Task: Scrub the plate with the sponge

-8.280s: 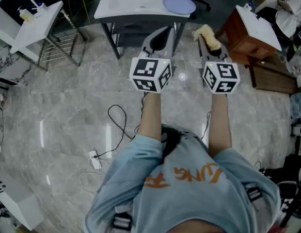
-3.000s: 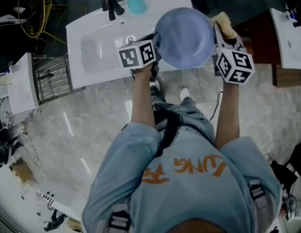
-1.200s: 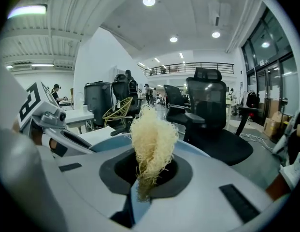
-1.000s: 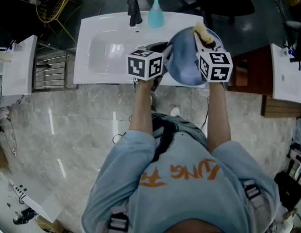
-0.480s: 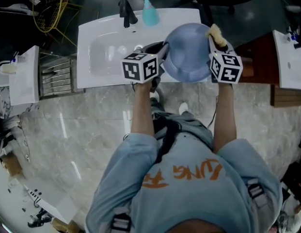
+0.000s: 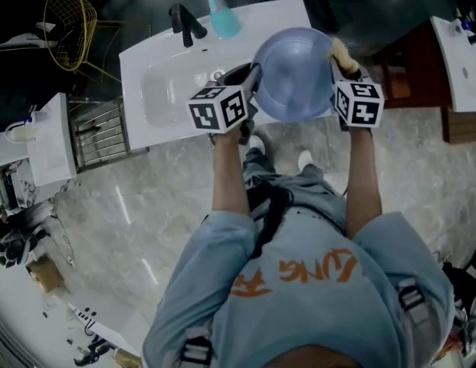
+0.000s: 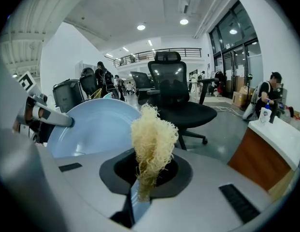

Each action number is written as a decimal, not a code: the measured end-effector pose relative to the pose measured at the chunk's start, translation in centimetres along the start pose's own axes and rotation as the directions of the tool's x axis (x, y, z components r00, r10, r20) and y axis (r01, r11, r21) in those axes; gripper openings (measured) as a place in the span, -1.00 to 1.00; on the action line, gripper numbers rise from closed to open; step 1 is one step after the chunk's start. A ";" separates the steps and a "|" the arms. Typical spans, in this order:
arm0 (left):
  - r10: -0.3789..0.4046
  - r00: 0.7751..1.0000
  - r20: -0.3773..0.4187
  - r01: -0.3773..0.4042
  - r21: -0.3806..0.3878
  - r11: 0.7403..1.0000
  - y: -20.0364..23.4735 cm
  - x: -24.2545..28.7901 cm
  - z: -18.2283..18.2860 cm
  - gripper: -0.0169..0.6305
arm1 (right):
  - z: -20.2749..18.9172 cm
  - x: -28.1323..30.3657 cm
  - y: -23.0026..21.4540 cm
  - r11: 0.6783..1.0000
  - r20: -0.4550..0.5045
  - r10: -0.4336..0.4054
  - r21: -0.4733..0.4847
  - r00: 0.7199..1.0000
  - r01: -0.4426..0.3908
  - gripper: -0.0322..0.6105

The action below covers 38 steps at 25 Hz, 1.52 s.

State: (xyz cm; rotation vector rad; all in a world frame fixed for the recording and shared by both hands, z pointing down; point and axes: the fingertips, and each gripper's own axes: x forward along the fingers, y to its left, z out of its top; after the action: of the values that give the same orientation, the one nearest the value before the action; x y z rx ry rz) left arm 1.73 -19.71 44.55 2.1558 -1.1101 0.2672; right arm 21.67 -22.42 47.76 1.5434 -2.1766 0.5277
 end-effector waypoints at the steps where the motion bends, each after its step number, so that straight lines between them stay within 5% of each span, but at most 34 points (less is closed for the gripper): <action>1: 0.000 1.000 0.000 0.000 -0.002 1.000 0.0 0.1 0.0 -0.82 | 0.3 -0.2 0.1 1.000 0.005 0.007 0.016 1.000 -0.007 -0.80; 12: 0.007 0.999 0.052 -0.005 -0.040 0.999 0.8 0.0 0.8 -0.83 | 7.6 0.3 7.2 0.975 0.107 0.220 -0.050 0.970 -0.216 -0.80; 22: 0.032 0.998 0.057 -0.028 -0.071 0.997 2.5 -0.5 0.3 -0.83 | 8.4 2.1 18.6 0.881 0.082 0.456 -0.183 0.886 -0.436 -0.79; 30: 0.028 0.997 0.066 -0.021 -0.102 0.995 3.2 -1.2 -0.3 -0.83 | 5.4 3.5 19.8 0.874 0.012 0.467 -0.159 0.884 -0.459 -0.80; 38: 0.003 0.997 0.073 0.004 -0.102 0.995 3.0 -1.3 -0.4 -0.82 | 4.3 3.8 17.3 0.904 0.002 0.413 -0.120 0.911 -0.410 -0.79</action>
State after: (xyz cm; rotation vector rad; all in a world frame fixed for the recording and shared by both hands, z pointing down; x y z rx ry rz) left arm -1.32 -19.80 45.68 2.0892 -1.1396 0.1290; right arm 3.61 -22.27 45.01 1.0324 -2.5198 0.4946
